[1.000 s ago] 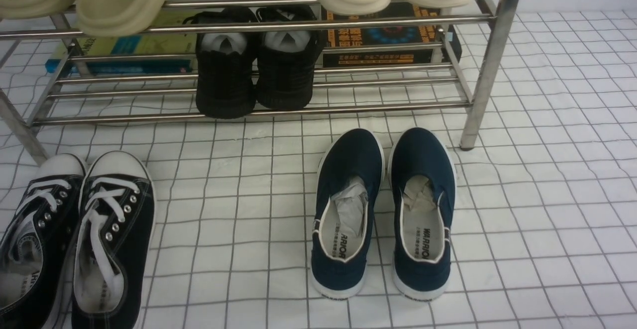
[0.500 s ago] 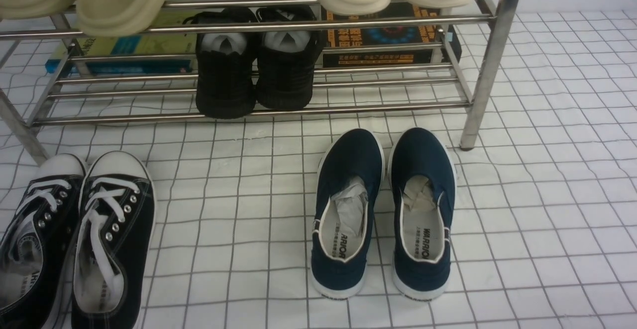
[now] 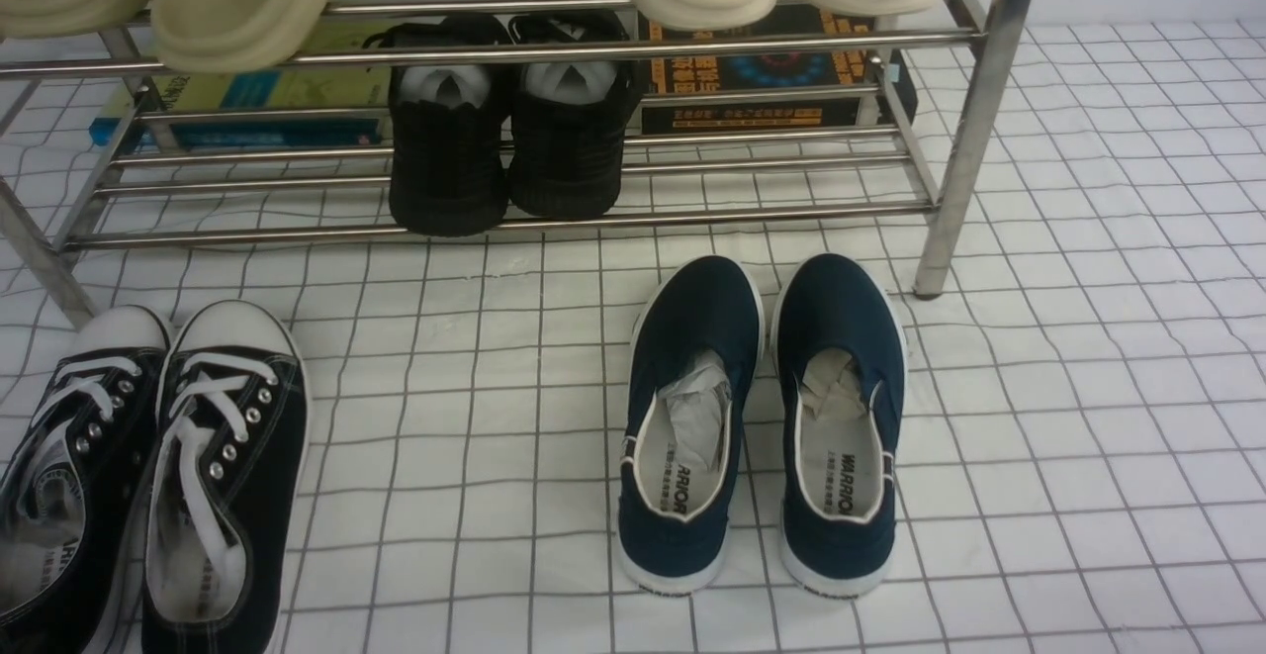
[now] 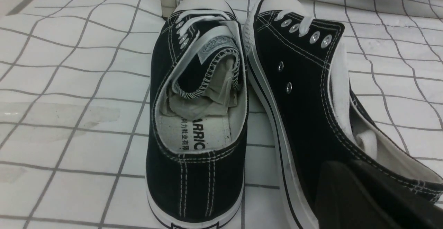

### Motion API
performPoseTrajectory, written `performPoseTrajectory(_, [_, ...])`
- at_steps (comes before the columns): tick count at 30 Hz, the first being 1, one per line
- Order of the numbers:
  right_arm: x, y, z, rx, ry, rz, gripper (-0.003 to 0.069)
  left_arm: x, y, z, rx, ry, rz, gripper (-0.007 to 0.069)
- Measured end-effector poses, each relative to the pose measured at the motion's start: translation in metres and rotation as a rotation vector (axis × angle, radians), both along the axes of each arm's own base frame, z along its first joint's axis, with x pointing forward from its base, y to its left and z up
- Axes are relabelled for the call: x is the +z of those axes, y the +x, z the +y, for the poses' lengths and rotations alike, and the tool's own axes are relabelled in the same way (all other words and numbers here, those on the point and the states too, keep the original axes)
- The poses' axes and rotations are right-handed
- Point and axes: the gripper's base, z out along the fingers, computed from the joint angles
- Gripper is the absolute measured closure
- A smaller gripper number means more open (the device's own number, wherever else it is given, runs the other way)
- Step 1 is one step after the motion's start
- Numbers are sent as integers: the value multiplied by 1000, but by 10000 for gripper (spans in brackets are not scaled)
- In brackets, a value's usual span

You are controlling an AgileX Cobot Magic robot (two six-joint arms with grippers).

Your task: Take the shoes off the shelf with your hand from the white checkered tablecloth.

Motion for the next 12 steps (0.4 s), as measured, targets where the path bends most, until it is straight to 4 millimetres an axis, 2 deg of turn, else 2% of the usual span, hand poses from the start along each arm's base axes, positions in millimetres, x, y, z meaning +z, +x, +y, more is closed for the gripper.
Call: performPoseTrajectory(12, [0,0,0,0,0,0,420,0,0,0,0,0,1,562])
